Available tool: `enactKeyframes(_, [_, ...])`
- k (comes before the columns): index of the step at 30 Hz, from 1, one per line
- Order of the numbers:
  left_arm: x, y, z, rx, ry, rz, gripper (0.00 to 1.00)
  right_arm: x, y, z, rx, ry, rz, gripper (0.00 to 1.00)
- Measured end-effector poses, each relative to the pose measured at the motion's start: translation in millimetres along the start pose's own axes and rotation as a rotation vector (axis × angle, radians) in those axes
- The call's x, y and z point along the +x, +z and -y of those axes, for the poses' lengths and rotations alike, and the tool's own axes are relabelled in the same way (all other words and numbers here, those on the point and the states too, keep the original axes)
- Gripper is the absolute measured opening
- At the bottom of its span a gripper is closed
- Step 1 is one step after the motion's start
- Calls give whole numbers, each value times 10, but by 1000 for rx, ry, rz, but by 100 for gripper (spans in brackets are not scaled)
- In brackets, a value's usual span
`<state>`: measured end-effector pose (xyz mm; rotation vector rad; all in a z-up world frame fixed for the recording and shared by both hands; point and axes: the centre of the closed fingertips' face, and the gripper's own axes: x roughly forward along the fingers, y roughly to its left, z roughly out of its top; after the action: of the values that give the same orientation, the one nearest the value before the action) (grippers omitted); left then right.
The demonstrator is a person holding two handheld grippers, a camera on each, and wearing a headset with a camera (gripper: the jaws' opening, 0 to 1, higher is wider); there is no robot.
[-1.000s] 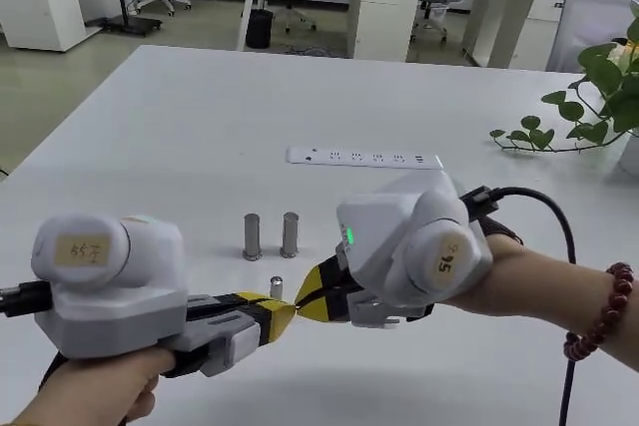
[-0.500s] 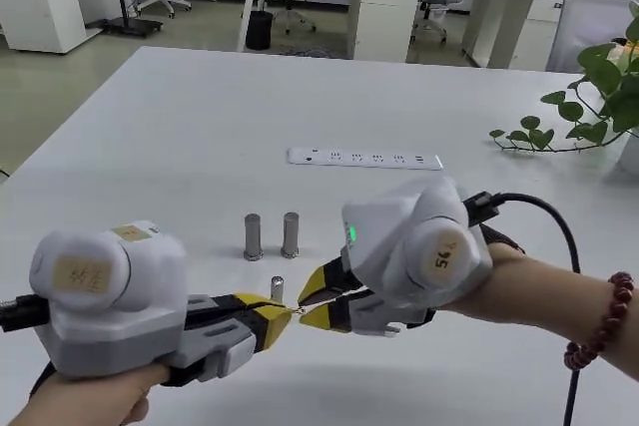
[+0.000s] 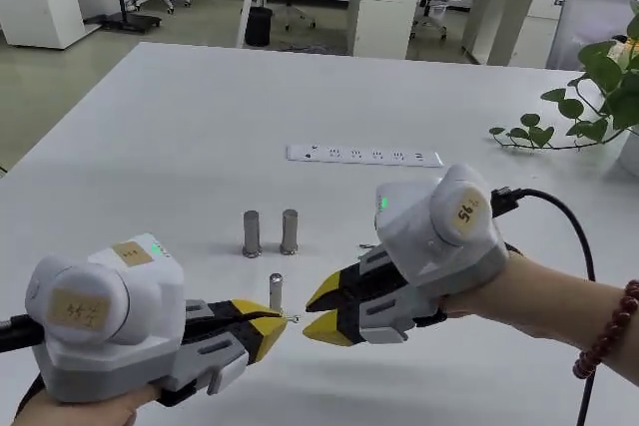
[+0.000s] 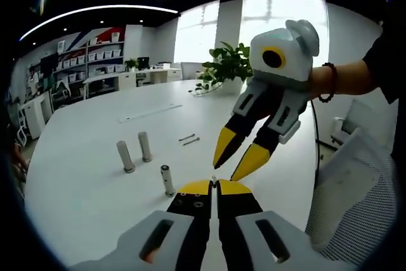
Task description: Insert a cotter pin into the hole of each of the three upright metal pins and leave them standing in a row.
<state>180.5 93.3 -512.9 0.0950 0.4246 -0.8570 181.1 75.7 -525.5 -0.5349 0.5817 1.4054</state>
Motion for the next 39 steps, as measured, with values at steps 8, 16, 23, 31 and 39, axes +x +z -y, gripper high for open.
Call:
enactKeyframes(8, [4, 3, 56, 51, -44, 9, 0, -23, -12, -14, 70, 33, 47, 9])
enactKeyframes(16, [7, 22, 135, 76, -84, 19, 0, -4, -1, -103, 65, 73, 59, 7])
enactKeyframes(23, [1, 41, 202, 86, -112, 24, 0, 13, 5, -166, 46, 92, 53, 4])
enactKeyframes(31, [-7, 17, 226, 89, -122, 15, 0, 13, -4, -184, 16, 93, 35, 1])
enactKeyframes(39, [2, -3, 199, 70, -101, 12, 0, -3, -11, -154, -25, 72, 10, 0])
